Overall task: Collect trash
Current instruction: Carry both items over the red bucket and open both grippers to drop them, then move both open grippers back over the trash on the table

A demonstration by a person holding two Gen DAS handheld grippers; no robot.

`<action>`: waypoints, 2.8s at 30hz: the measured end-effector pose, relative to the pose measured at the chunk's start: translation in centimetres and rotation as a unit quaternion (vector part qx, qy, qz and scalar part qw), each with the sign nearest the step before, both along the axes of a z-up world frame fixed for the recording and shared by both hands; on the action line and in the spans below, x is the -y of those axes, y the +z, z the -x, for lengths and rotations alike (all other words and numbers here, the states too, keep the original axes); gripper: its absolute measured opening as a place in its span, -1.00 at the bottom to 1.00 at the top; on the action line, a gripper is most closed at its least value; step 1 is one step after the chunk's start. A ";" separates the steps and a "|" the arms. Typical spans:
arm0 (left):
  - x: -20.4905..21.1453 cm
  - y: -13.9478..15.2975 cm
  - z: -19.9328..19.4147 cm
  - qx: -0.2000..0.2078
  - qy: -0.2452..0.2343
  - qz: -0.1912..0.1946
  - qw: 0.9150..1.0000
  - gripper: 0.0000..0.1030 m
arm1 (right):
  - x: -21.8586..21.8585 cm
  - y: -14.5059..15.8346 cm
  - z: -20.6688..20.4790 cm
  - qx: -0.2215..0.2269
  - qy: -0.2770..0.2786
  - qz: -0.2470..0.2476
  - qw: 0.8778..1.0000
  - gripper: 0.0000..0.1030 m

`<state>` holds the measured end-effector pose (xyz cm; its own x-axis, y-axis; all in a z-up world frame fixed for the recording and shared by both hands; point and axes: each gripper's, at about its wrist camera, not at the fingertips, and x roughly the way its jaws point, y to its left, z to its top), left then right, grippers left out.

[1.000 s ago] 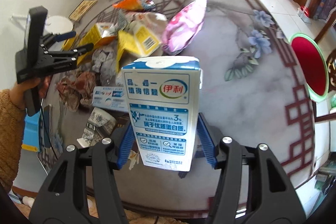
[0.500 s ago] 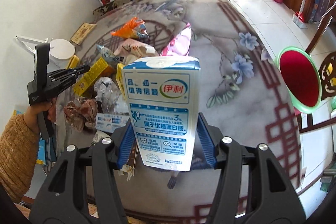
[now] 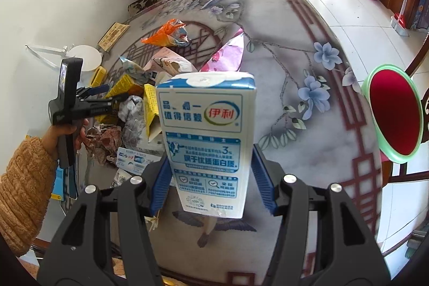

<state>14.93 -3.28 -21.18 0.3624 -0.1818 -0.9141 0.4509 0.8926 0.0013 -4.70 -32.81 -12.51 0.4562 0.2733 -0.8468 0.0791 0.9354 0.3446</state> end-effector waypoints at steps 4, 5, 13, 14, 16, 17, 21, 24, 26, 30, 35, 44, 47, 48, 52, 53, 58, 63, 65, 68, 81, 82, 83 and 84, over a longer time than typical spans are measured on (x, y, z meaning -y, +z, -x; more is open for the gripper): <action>0.0 -0.1 -0.3 -0.011 0.023 0.037 0.999 -0.18 | 1.0 0.0 0.0 -0.001 -0.008 0.003 1.000 0.07; 0.1 -0.1 -0.1 -0.007 0.027 0.035 0.999 -0.21 | 1.3 0.0 0.0 0.000 -0.010 0.003 1.000 0.07; -0.7 5.7 5.6 0.051 0.093 0.094 0.990 -0.28 | 7.7 1.5 0.7 0.039 -0.066 0.016 0.997 0.07; -0.6 6.9 6.5 0.057 0.102 0.110 0.987 -0.28 | 9.1 1.5 0.7 0.041 -0.077 0.019 0.996 0.07; 0.2 8.7 7.9 0.067 0.110 0.133 0.983 -0.28 | 12.9 1.3 0.9 0.043 -0.111 0.030 0.992 0.07; 0.8 9.5 8.6 0.074 0.110 0.140 0.981 -0.28 | 14.9 1.1 1.0 0.043 -0.129 0.034 0.990 0.07; 5.4 13.3 11.4 0.097 0.084 0.188 0.974 -0.28 | 21.8 -0.7 0.9 0.036 -0.184 0.062 0.980 0.07; 10.3 15.4 12.7 0.101 0.043 0.225 0.968 -0.28 | 26.2 -2.6 0.2 0.020 -0.210 0.075 0.975 0.07; 14.3 16.2 13.4 0.098 0.007 0.246 0.964 -0.28 | 28.3 -3.7 -0.3 0.010 -0.219 0.080 0.972 0.07; 21.7 15.9 13.8 0.072 -0.054 0.267 0.960 -0.28 | 30.8 -5.1 -0.7 0.002 -0.233 0.092 0.968 0.17; 30.3 13.6 13.5 0.027 -0.108 0.290 0.951 -0.28 | 32.9 -5.1 0.5 0.008 -0.251 0.103 0.962 0.58; 45.5 8.3 12.2 -0.020 -0.206 0.285 0.936 -0.28 | 34.5 -2.0 7.8 0.030 -0.309 0.123 0.943 0.62; 49.2 6.8 12.7 -0.023 -0.217 0.272 0.937 -0.25 | 34.5 -1.2 9.5 0.028 -0.316 0.142 0.938 0.62; 50.0 6.5 13.0 -0.021 -0.218 0.266 0.939 -0.20 | 34.5 -1.0 10.1 0.028 -0.319 0.150 0.936 0.62; 51.1 5.9 13.4 -0.010 -0.212 0.256 0.943 0.45 | 34.3 -0.2 11.5 0.031 -0.322 0.162 0.932 0.62; 51.0 5.9 13.5 -0.008 -0.212 0.254 0.944 0.46 | 34.2 -0.1 11.7 0.032 -0.322 0.161 0.932 0.63; 46.4 8.0 14.1 0.019 -0.192 0.257 0.947 0.48 | 32.4 0.8 10.6 0.053 -0.301 0.145 0.941 0.63; 37.8 11.1 15.2 0.084 -0.140 0.244 0.956 0.56 | 28.0 1.6 6.8 0.075 -0.235 0.135 0.960 0.66; 33.7 12.1 15.5 0.108 -0.108 0.230 0.961 0.57 | 26.0 1.6 4.9 0.079 -0.203 0.128 0.967 0.67; 27.9 13.1 15.5 0.120 -0.055 0.218 0.967 0.57 | 22.1 1.7 2.2 0.088 -0.152 0.115 0.978 0.67; 2.0 10.7 16.2 0.136 0.254 0.115 0.951 0.58 | 3.1 1.1 -6.6 0.065 0.080 0.071 0.992 0.67; 0.3 10.0 16.1 0.131 0.276 0.104 0.946 0.58 | 2.1 1.1 -7.2 0.060 0.088 0.070 0.992 0.67; -0.8 9.4 16.1 0.126 0.293 0.096 0.943 0.58 | 1.4 1.2 -7.5 0.057 0.091 0.070 0.992 0.67; -2.6 8.5 15.9 0.118 0.314 0.085 0.938 0.58 | 0.5 1.3 -7.9 0.054 0.094 0.072 0.992 0.67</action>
